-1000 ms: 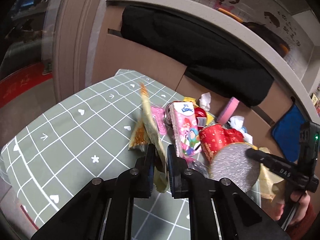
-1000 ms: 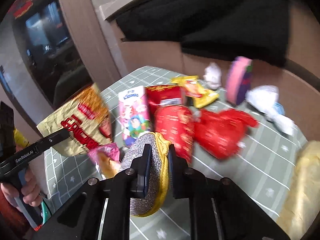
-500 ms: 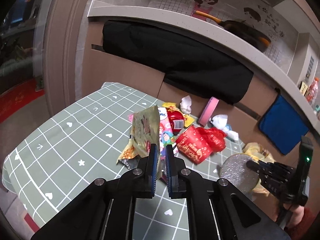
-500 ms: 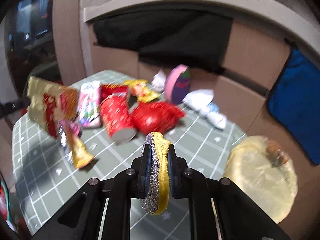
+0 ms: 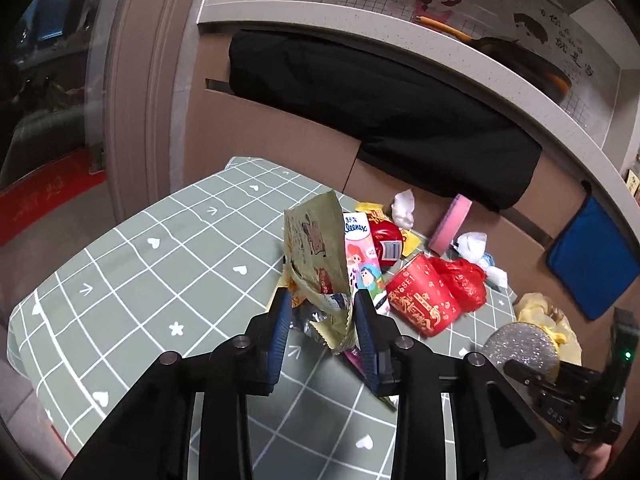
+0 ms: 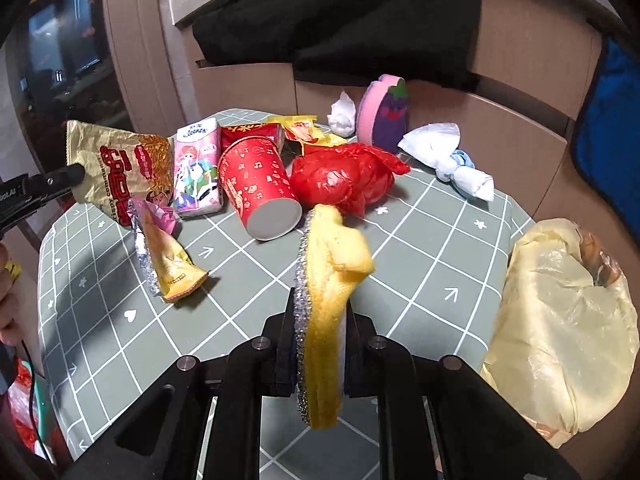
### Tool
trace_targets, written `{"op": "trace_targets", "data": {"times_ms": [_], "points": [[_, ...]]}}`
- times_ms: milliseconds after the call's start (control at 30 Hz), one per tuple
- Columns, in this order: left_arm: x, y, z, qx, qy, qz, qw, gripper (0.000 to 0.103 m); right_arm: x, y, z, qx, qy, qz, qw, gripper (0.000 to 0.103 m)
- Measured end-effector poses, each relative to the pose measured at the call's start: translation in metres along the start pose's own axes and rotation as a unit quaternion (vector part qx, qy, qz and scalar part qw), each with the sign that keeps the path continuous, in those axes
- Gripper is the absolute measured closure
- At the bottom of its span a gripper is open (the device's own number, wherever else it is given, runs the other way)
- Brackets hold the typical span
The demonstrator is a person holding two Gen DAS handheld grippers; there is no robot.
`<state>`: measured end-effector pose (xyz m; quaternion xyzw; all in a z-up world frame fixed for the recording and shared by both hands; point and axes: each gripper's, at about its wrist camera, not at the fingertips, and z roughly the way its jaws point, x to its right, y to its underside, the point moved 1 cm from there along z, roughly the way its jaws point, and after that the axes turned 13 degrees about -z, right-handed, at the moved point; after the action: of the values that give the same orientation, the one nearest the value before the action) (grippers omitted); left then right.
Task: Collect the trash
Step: 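Carry the wrapper and sponge over the yellow-lined bin with both tools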
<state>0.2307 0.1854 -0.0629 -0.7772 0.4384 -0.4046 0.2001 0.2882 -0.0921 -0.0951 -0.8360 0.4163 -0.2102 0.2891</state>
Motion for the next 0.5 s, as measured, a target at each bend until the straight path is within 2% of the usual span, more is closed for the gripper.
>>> {"op": "trace_targets", "data": {"times_ms": [133,400,433,500], "points": [[-0.001,-0.002,0.017,-0.026,-0.018,-0.022,0.9993,0.069,0.002,0.002,0.000,0.000,0.004,0.002,1.000,0.088],[0.016,-0.016,0.040,-0.018,-0.027,-0.024,0.9992,0.069,0.004,0.004,-0.004,0.007,0.010,-0.008,1.000,0.084],[0.016,-0.020,0.044,-0.017,-0.028,-0.025,0.9991,0.071,0.006,0.004,-0.004,0.005,0.012,-0.008,1.000,0.084],[0.012,-0.028,0.050,-0.018,-0.025,-0.037,0.9988,0.084,0.010,0.005,-0.003,0.005,0.007,0.001,1.000,0.084]]}}
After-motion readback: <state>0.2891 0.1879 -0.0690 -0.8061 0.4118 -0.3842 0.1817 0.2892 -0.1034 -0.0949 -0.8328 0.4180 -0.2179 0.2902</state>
